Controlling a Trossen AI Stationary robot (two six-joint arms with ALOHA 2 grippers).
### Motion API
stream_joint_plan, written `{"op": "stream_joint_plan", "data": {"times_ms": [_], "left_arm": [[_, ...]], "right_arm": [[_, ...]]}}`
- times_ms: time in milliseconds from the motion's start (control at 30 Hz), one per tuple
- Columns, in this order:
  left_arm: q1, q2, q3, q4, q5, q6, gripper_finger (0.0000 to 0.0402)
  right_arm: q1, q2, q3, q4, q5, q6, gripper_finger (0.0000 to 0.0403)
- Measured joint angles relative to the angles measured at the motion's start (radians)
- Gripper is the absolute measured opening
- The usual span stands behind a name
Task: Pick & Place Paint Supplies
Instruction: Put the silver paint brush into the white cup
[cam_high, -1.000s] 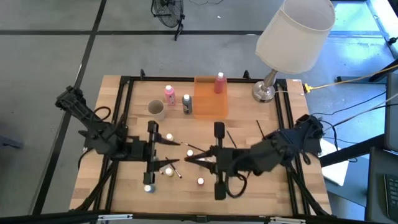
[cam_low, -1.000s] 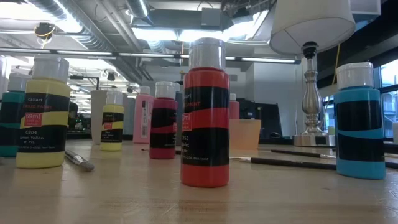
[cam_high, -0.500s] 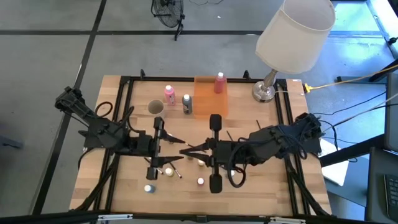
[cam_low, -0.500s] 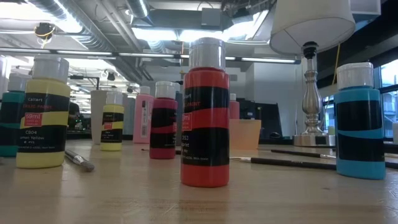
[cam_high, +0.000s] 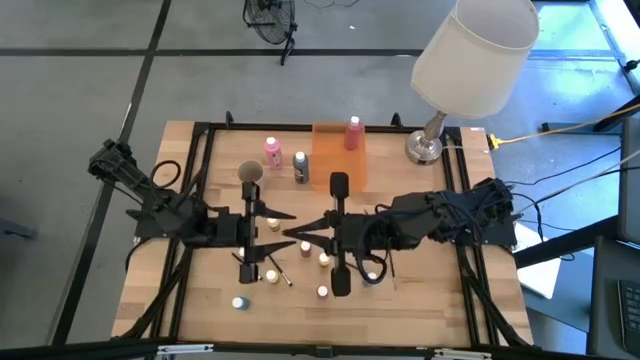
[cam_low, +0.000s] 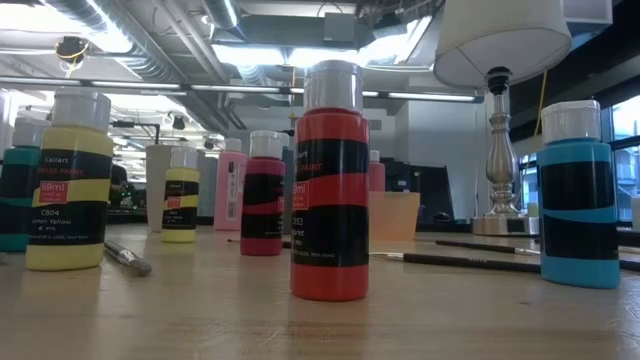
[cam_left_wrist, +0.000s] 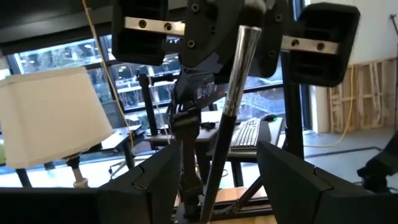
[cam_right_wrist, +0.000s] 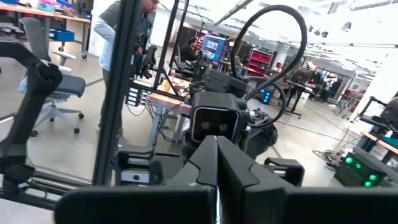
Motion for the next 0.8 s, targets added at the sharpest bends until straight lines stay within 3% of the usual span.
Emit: {"op": "stream_joint_plan", "data": {"times_ms": [800], "left_arm": [[0.085, 0.0, 0.0, 0.025, -0.001, -0.013, 0.0195]], "right_arm": [[-0.035, 0.0, 0.0, -0.032, 0.0, -0.021, 0.0]]}}
